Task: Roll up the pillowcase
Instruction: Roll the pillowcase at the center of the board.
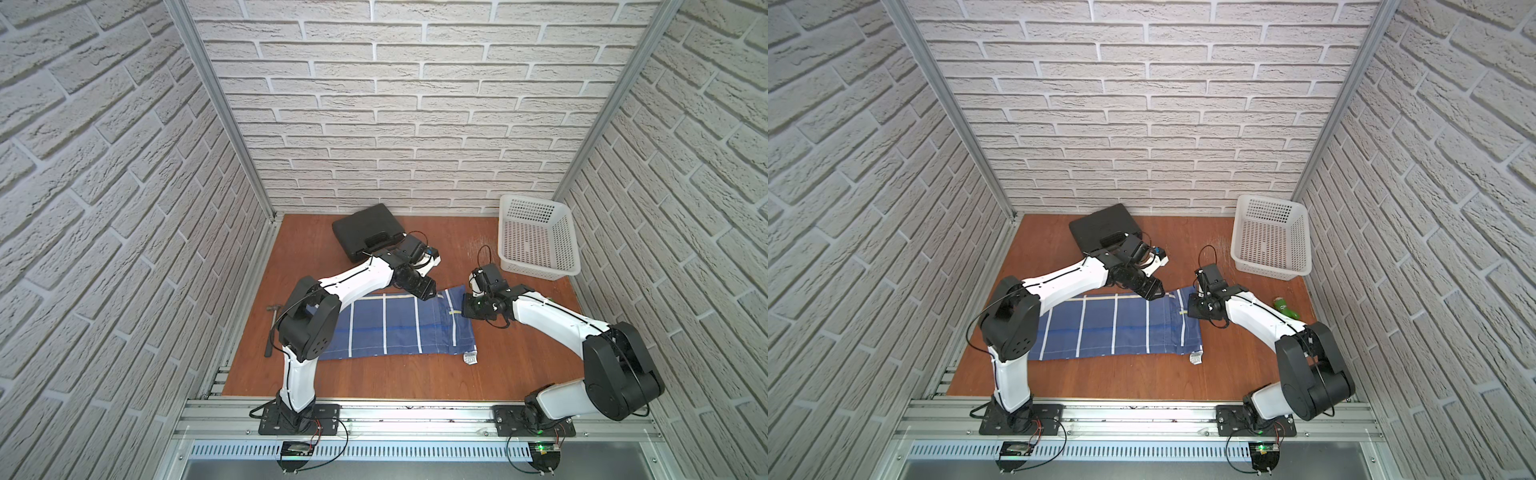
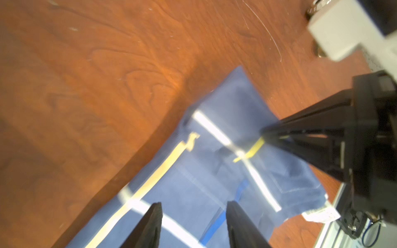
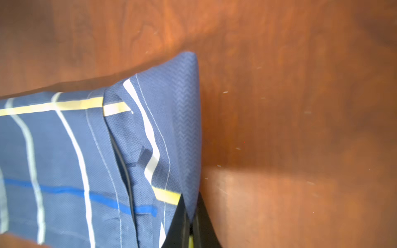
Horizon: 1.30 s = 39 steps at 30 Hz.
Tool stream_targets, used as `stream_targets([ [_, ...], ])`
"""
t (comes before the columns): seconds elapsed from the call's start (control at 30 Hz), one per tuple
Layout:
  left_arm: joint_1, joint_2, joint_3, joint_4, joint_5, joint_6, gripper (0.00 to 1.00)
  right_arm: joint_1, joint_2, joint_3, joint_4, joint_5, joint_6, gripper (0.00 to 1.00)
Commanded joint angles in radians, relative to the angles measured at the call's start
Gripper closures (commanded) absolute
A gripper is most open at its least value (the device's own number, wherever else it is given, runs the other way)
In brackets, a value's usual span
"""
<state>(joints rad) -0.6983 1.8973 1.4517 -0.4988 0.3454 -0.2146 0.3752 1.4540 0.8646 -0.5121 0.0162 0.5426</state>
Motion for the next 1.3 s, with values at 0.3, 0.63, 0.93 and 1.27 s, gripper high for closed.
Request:
stream_targets([
  [0.3, 0.127, -0.162, -0.248, 0.040, -0.046, -0.009, 0.46, 0.252, 0.225, 0.322, -0.438, 0.440, 0.218, 0.85],
  [0.63, 0.178, -0.211, -0.396, 0.120, -0.036, -0.025, 0.46, 0.390, 0.376, 0.512, -0.521, 0.446, 0.239, 0.81],
  [0.93, 0.201, -0.259, -0.431, 0.130, -0.018, -0.028, 0.46, 0.398, 0.415, 0.531, -0.397, 0.301, 0.214, 0.80],
  [1.27, 0.200, -0.261, -0.447, 0.141, 0.000, -0.040, 0.46, 0.387, 0.450, 0.522, -0.262, 0.178, 0.207, 0.77],
])
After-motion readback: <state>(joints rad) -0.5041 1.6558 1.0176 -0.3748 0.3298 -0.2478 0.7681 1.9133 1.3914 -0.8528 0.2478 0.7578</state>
